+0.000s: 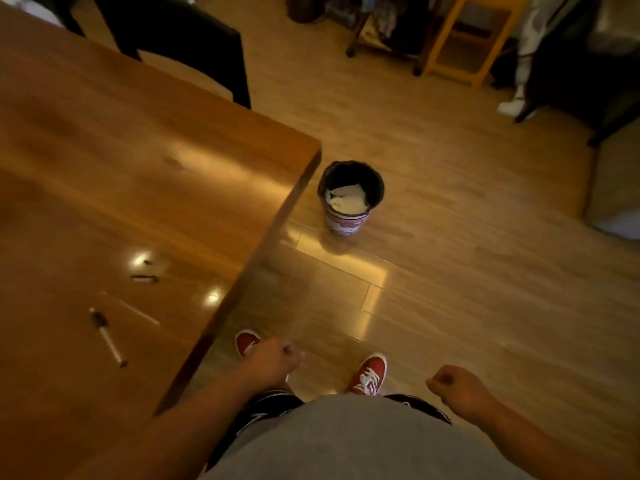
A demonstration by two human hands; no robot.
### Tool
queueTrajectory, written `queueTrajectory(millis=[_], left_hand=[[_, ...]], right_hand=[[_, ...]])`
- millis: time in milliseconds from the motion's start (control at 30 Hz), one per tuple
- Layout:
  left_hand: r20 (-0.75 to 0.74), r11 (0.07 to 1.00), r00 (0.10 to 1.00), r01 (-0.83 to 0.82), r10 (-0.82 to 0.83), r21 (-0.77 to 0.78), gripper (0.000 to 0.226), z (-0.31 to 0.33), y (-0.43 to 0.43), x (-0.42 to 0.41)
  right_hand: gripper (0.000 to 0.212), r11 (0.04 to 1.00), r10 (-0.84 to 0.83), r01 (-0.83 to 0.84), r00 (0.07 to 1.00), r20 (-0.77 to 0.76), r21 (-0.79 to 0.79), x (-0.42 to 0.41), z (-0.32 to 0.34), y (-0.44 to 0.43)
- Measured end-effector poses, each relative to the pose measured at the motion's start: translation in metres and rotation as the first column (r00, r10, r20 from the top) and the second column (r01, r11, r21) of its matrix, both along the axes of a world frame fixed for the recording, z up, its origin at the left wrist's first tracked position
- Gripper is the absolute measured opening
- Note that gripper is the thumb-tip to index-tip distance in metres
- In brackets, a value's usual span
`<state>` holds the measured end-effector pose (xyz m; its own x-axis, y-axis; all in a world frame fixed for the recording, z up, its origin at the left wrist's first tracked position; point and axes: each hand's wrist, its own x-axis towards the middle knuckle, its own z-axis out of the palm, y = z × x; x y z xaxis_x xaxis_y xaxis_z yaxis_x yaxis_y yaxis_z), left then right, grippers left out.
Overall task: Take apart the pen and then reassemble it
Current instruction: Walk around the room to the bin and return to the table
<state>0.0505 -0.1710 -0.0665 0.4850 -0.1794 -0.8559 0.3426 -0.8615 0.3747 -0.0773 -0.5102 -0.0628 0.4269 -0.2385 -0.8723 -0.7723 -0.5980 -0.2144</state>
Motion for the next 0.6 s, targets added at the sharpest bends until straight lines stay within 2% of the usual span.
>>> queueTrajectory(millis=[67,267,400,600], left_hand=[[-0.026,1.000,1.000,0.017,-0.016,0.008,0.022,-0.006,-0.026,-0.003],[0.081,0.994,0.992,0.092,-0.097,0.055,0.032,0.002,-0.074,0.009],[0.060,0.991,0.994,0.080,-0.087,0.107,0.027,-0.003,-0.089,0.038],[-0.005,0.972,0.982,0.189,-0.190,0.138,0.032,-0.022,-0.125,0.101]], right_hand=[[0.022,0.998,-0.065,0.065,0.997,-0.028,0.001,-0.026,-0.006,-0.031],[0.028,0.976,-0.216,0.217,0.975,-0.055,0.005,-0.050,-0.014,-0.099],[0.024,0.970,-0.244,0.243,0.969,0.039,0.026,-0.009,-0.010,-0.133],[0.026,0.958,-0.285,0.282,0.949,0.136,0.042,0.094,-0.014,-0.186]])
